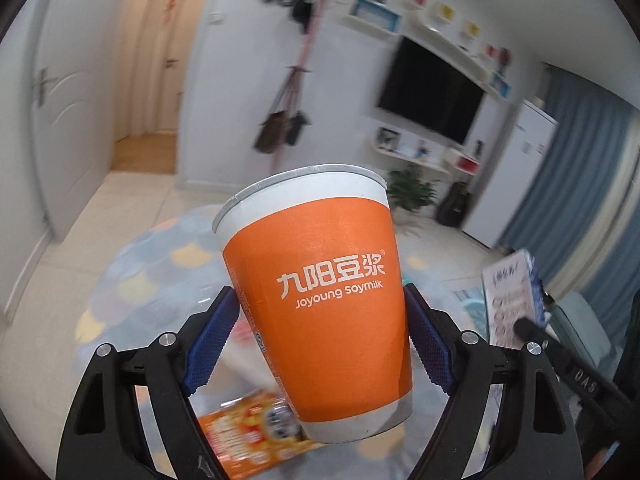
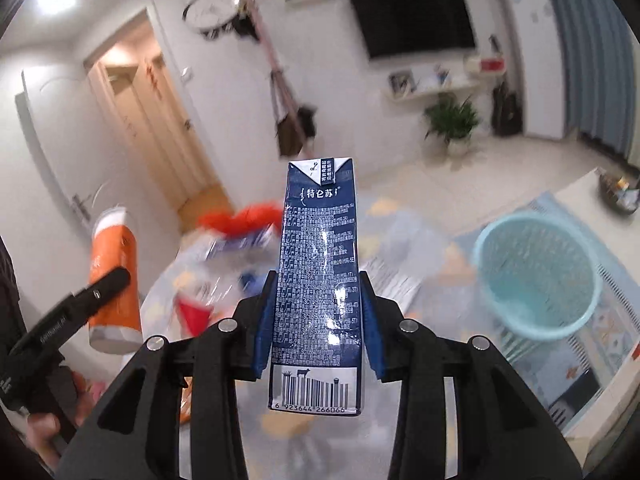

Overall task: Collect trash
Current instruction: 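Carry both items over the blue basket and open both tools to drop them, then grasp the red-white paper cup with left tool while right tool grasps white paper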

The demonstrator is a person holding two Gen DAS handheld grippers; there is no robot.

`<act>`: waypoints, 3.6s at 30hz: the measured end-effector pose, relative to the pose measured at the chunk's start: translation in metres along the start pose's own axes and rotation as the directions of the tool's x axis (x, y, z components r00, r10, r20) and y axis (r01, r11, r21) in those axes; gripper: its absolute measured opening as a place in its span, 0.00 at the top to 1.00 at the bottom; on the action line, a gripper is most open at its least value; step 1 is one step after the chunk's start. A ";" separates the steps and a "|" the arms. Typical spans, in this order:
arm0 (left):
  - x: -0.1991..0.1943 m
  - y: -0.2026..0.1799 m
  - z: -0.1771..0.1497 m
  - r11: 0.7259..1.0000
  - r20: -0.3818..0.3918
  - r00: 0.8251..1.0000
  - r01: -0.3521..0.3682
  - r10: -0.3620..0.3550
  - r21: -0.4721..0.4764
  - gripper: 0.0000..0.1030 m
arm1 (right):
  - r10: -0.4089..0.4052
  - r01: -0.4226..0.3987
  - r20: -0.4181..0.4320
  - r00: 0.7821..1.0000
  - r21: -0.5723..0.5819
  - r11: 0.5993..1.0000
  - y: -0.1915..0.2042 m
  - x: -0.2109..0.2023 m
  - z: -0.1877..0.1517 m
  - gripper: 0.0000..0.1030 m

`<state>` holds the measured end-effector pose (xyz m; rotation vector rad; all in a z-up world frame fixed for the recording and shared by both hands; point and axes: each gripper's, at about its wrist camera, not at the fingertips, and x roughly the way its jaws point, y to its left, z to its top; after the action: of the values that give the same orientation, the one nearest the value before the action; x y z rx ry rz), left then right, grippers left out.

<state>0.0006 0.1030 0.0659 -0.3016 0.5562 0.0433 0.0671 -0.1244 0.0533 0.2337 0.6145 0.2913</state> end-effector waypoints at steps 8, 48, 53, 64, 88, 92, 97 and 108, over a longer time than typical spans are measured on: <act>0.059 -0.097 0.005 0.976 -0.056 0.981 0.190 -0.186 0.102 0.23 | -0.204 0.194 0.087 0.975 0.109 0.975 -0.089 -0.009 0.034 0.66; 0.233 -0.280 -0.060 0.880 -0.395 0.878 0.392 -0.271 0.269 0.12 | -0.434 0.493 -0.236 0.870 0.360 0.792 -0.292 0.072 -0.004 0.51; 0.189 -0.247 -0.041 0.892 -0.314 0.908 0.366 -0.278 0.266 0.12 | -0.400 0.435 -0.172 0.900 0.326 0.840 -0.252 0.057 0.012 0.48; 0.079 -0.090 -0.008 0.973 -0.098 0.984 0.163 -0.149 0.161 0.08 | -0.193 0.197 -0.040 0.980 0.123 0.973 -0.118 0.049 0.032 0.28; 0.127 0.076 -0.046 0.999 -0.278 0.960 0.046 -0.042 0.008 0.08 | -0.109 0.106 -0.295 0.949 -0.026 0.994 -0.037 0.149 -0.023 0.24; 0.126 0.073 -0.055 0.997 -0.283 0.956 0.077 -0.073 0.001 0.30 | -0.101 0.097 -0.319 0.942 -0.027 0.995 -0.033 0.157 -0.024 0.23; 0.120 0.073 -0.057 0.994 -0.287 0.952 0.109 -0.109 -0.014 0.62 | -0.165 0.155 -0.343 0.925 -0.057 0.986 -0.027 0.171 -0.024 0.23; 0.097 0.067 -0.057 0.987 -0.242 0.957 0.163 -0.161 -0.013 0.69 | -0.165 0.146 -0.314 0.935 -0.081 0.986 -0.024 0.158 -0.026 0.74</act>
<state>0.0458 0.1467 -0.0492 -0.3473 0.7725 -0.1563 0.1796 -0.0906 -0.0584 0.0816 0.9406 0.1936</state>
